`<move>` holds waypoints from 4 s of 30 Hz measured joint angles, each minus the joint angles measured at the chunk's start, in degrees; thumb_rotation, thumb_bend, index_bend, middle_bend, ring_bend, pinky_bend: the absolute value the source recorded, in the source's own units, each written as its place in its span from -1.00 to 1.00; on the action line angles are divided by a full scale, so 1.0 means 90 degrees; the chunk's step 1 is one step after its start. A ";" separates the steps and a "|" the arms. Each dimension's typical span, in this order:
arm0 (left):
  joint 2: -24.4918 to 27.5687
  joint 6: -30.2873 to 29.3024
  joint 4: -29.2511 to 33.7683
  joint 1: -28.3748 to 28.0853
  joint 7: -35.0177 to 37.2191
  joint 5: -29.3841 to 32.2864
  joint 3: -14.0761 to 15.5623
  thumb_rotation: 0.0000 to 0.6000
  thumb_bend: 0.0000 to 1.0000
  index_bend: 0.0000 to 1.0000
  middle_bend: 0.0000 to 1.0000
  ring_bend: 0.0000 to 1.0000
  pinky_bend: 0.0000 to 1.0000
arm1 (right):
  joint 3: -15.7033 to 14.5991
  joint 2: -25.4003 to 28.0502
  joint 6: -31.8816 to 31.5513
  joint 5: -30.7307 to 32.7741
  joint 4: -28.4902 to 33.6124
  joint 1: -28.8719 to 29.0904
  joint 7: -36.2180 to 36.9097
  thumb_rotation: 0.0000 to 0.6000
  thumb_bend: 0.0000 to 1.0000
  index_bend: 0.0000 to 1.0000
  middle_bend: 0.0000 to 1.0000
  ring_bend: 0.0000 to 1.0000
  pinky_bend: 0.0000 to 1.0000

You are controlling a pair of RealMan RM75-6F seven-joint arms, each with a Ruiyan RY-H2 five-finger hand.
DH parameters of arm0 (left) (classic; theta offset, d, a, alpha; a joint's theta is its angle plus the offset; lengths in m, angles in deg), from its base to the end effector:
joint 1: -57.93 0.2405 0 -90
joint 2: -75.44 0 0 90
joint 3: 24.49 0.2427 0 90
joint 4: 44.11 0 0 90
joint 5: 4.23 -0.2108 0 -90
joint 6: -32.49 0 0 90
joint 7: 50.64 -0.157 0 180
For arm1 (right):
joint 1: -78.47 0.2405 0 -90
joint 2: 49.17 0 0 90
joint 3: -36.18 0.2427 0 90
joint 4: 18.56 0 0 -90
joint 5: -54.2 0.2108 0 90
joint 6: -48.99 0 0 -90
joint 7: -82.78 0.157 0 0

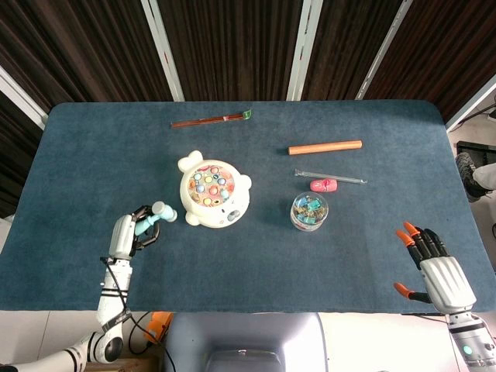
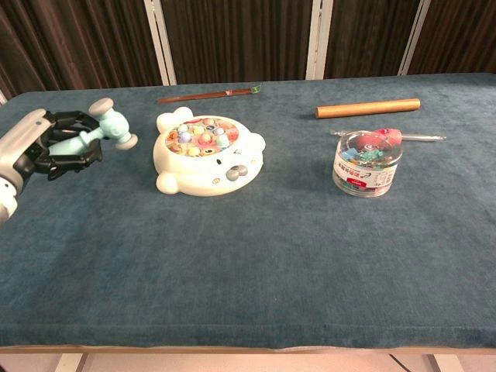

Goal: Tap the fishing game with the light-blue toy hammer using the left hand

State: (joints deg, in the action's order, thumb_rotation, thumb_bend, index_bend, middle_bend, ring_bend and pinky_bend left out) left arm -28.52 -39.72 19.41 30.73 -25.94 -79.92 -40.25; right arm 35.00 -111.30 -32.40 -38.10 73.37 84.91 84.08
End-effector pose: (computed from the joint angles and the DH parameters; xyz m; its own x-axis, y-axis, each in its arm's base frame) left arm -0.2112 0.3310 -0.0166 -0.2955 0.0302 0.9549 0.9492 -0.1041 0.2970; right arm -0.2941 -0.1844 0.1378 0.4324 -0.1230 0.8933 -0.8989 -0.1372 0.4162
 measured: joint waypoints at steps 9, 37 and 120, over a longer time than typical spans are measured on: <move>-0.0295 0.0573 -0.0308 -0.1051 -0.1117 0.0462 -0.0741 1.00 0.73 0.43 0.86 1.00 1.00 | 0.0024 0.0048 0.0045 0.0073 0.0027 0.0016 0.0032 1.00 -0.39 -1.00 -1.00 -1.00 -1.00; -0.1428 0.1605 -0.2418 -0.2397 -0.1874 0.1311 -0.1133 1.00 0.74 0.46 0.88 1.00 1.00 | 0.0058 0.0172 0.0077 0.0173 0.0046 0.0016 0.0194 1.00 -0.39 -1.00 -1.00 -1.00 -1.00; 0.0215 0.0962 0.0103 -0.0348 -0.1419 0.0593 0.0732 1.00 0.72 0.50 0.89 1.00 1.00 | -0.0083 0.0158 0.0013 -0.0151 0.0057 -0.0008 0.0208 1.00 -0.39 -1.00 -1.00 -1.00 -1.00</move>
State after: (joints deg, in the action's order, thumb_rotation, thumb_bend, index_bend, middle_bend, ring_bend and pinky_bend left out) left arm -26.58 -31.06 20.34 27.59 -38.71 -74.59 -33.67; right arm 34.25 -109.88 -32.28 -39.46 73.88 84.83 85.95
